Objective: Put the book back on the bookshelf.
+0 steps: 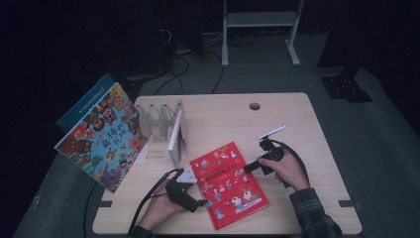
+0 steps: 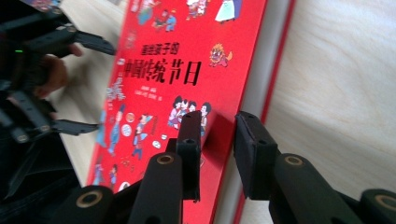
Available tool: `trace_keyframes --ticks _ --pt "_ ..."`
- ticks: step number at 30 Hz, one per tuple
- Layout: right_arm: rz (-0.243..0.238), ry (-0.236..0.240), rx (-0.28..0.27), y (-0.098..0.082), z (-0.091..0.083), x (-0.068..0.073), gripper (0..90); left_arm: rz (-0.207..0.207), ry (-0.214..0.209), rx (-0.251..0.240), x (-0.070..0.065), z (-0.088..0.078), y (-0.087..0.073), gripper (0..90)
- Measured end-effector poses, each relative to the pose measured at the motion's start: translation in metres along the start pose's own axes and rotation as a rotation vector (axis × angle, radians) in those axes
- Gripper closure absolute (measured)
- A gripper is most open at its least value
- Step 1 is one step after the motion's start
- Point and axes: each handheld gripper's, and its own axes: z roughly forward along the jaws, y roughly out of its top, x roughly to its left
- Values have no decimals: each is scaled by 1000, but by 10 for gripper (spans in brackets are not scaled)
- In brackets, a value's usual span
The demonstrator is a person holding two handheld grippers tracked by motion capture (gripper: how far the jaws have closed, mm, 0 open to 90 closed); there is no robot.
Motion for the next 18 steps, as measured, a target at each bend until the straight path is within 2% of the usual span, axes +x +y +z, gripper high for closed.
trace_keyframes --ticks 8,12,15,17,18 --pt "-31 34 20 6 -10 16 706 4 -1 0 0 0 0 53" --pt "-51 89 61 11 -10 28 704 8 0 0 1 0 0 53" --pt "-64 81 72 16 -7 35 711 8 0 -1 1 0 0 53" --pt "-49 84 86 20 -6 40 713 10 0 -1 1 0 0 53" --pt "-48 71 95 23 -5 42 716 10 0 -2 1 0 0 53"
